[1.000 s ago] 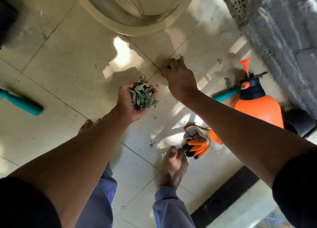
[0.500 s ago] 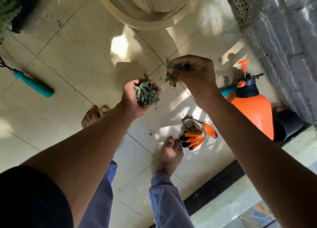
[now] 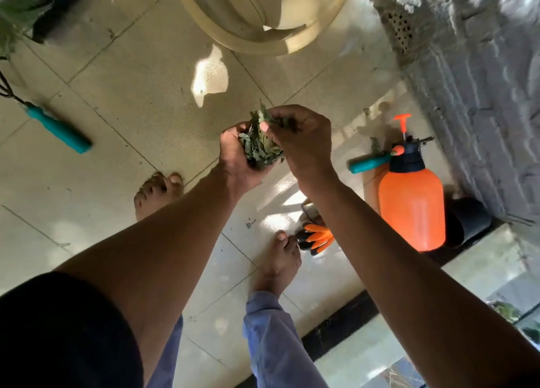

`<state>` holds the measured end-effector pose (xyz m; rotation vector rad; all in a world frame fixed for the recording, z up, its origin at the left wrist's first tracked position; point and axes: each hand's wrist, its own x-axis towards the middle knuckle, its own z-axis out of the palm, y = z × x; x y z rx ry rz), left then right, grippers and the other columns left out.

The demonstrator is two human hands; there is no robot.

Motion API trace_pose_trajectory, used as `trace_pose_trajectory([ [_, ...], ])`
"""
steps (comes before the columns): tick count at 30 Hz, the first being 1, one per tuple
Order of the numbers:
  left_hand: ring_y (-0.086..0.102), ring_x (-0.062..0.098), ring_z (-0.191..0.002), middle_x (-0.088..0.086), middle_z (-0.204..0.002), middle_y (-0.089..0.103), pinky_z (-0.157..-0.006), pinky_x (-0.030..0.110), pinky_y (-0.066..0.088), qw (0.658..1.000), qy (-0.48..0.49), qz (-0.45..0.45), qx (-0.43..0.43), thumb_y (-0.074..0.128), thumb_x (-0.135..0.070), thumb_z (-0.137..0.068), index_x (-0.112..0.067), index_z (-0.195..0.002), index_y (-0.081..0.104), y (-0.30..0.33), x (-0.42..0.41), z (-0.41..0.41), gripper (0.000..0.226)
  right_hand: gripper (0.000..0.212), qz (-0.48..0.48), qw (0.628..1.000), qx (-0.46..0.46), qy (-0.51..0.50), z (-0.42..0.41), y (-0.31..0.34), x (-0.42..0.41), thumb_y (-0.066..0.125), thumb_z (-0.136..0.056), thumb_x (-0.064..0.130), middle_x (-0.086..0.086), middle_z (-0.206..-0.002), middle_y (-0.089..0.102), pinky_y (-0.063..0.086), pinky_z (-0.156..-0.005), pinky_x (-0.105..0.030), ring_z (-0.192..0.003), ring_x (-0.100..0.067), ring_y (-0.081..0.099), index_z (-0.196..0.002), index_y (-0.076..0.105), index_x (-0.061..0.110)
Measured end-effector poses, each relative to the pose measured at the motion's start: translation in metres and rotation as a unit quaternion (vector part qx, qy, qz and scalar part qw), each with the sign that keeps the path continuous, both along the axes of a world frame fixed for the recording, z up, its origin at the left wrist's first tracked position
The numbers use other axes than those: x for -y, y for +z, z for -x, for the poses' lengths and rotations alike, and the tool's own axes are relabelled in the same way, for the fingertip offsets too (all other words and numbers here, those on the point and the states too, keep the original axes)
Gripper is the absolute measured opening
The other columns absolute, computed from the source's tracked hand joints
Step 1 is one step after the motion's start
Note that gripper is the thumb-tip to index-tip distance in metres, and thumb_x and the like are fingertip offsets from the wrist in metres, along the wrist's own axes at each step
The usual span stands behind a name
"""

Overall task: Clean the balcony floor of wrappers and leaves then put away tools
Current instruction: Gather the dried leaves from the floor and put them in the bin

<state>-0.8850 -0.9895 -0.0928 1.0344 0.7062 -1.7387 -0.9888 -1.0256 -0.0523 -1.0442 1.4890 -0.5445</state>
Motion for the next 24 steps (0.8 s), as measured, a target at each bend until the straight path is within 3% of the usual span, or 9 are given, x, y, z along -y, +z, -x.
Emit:
trace_pose_trajectory([
  [2,0.065,0.022,-0.066,0.011,-0.076,0.063,-0.055,0.027,0.055,1.0,0.003,-0.008,-0.003,0.032,-0.024,-0.101,-0.004,-0.085,0.067,0.0,-0.003,0.002,0.043,0.015,0.078,0.992,-0.081,0.053,-0.003,0.001,-0.007,0.079,-0.079,0.005,0.008,-0.083,0.075,0.053,-0.075,-0.019,-0.077,0.001,0.068,-0.093,0.08,0.011],
  [4,0.066,0.024,-0.076,0.013,-0.083,0.065,-0.067,0.031,0.057,1.0,0.018,-0.005,-0.021,0.034,-0.026,-0.1,-0.003,-0.084,0.072,0.004,-0.011,0.002,0.047,0.014,0.137,0.975,-0.148,0.097,-0.007,0.005,-0.017,0.075,-0.082,0.01,0.01,-0.084,0.075,0.049,-0.07,-0.012,-0.076,0.003,0.068,-0.094,0.08,0.016],
  [6,0.065,0.026,-0.083,0.013,-0.085,0.065,-0.079,0.034,0.052,0.999,0.028,-0.007,-0.031,0.037,-0.026,-0.098,-0.005,-0.079,0.074,0.002,-0.02,0.0,0.046,0.011,0.193,0.944,-0.22,0.15,-0.01,0.006,-0.028,0.074,-0.086,0.02,0.008,-0.086,0.077,0.049,-0.066,-0.014,-0.076,-0.002,0.069,-0.095,0.08,0.022],
  [9,0.061,0.023,-0.079,0.008,-0.08,0.059,-0.076,0.032,0.051,1.0,0.015,0.001,-0.025,0.042,-0.028,-0.099,-0.011,-0.078,0.065,0.008,-0.03,-0.003,0.036,0.009,0.22,0.897,-0.3,0.238,-0.01,0.004,-0.043,0.071,-0.092,0.026,0.007,-0.089,0.076,0.048,-0.062,-0.022,-0.087,-0.016,0.068,-0.097,0.078,0.028],
  [13,0.06,0.018,-0.074,0.001,-0.073,0.06,-0.073,0.03,0.048,0.999,-0.034,0.04,-0.011,0.053,-0.039,-0.098,-0.017,-0.075,0.063,0.019,-0.037,-0.007,0.034,0.015,0.239,0.865,-0.337,0.286,-0.013,0.015,-0.055,0.061,-0.094,0.011,0.0,-0.084,0.07,0.024,-0.05,-0.021,-0.084,-0.023,0.058,-0.093,0.074,0.018],
  [15,0.059,0.016,-0.071,0.0,-0.067,0.06,-0.07,0.03,0.047,0.998,-0.044,0.054,0.005,0.052,-0.037,-0.1,-0.018,-0.07,0.064,0.019,-0.04,-0.005,0.038,0.017,0.228,0.864,-0.326,0.309,-0.017,0.019,-0.056,0.057,-0.096,0.011,-0.002,-0.085,0.071,0.039,-0.053,-0.026,-0.083,-0.023,0.062,-0.096,0.074,0.016],
  [17,0.059,0.015,-0.063,0.0,-0.06,0.058,-0.062,0.027,0.048,0.996,-0.046,0.077,0.014,0.046,-0.03,-0.103,-0.016,-0.063,0.063,0.017,-0.044,-0.003,0.045,0.019,0.208,0.881,-0.285,0.314,-0.02,0.024,-0.055,0.057,-0.094,0.012,-0.003,-0.087,0.072,0.054,-0.067,-0.033,-0.081,-0.021,0.066,-0.102,0.074,0.015],
  [21,0.061,0.017,-0.058,0.003,-0.06,0.06,-0.054,0.025,0.049,0.991,-0.056,0.117,0.02,0.042,-0.021,-0.1,-0.011,-0.067,0.063,0.016,-0.046,-0.001,0.04,0.039,0.17,0.911,-0.236,0.293,-0.016,0.044,-0.059,0.057,-0.089,0.012,-0.003,-0.106,0.074,0.058,-0.084,-0.029,-0.097,-0.017,0.07,-0.127,0.065,0.012],
  [24,0.06,0.018,-0.066,0.003,-0.067,0.06,-0.06,0.028,0.05,0.994,-0.075,0.069,0.031,0.048,-0.026,-0.099,-0.013,-0.074,0.06,0.017,-0.045,0.0,0.03,0.023,0.187,0.919,-0.248,0.244,-0.008,0.047,-0.062,0.058,-0.095,0.011,-0.005,-0.097,0.075,0.057,-0.076,-0.033,-0.087,-0.02,0.07,-0.115,0.069,0.01],
])
